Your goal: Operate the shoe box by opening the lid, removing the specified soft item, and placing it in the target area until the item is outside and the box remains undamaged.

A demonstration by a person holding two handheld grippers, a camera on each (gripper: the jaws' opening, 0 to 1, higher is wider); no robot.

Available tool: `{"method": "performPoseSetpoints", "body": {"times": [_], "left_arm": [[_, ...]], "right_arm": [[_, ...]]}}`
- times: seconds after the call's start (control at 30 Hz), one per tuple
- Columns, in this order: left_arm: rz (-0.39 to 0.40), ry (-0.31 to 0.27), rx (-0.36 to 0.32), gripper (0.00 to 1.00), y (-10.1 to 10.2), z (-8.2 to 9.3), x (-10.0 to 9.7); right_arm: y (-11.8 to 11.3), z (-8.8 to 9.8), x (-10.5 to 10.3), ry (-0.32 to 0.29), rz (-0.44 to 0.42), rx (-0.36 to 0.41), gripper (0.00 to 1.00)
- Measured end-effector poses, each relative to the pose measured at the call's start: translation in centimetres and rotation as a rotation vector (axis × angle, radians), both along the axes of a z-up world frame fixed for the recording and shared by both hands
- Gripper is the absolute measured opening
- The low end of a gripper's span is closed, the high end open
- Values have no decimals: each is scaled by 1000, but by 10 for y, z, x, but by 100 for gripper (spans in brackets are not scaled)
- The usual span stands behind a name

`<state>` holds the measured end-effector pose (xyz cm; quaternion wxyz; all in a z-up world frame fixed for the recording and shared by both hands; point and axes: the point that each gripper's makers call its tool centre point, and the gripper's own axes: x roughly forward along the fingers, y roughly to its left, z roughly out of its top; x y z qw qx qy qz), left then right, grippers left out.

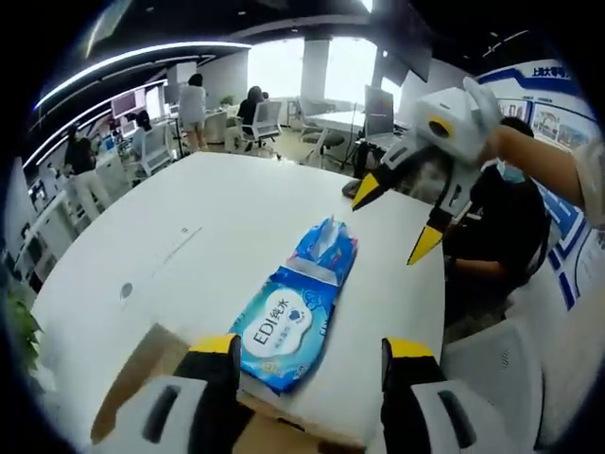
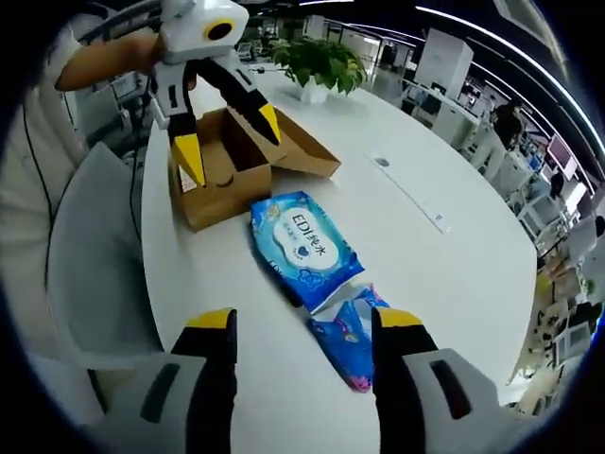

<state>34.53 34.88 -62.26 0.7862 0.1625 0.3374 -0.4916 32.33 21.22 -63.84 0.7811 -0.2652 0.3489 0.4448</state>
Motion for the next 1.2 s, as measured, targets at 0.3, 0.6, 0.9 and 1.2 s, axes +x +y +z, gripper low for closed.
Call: {"method": "performPoseSetpoints", "body": {"times": [0.3,0.6,0.9,1.2], "left_arm": [[92,-33,13,63,63,5,-7],[233,-35,2,64,131,5,-18],[327,-38,-25,65,180,0,-30],[439,-23,58,58,237,-20,-44]], "right_arm": [[39,-5,-11,28,92,20,61],[89,-9,-20,54,198,41,60],[134,-8,-18,56,278,68,57],[172,-15,-22,64,353,78,53]]}}
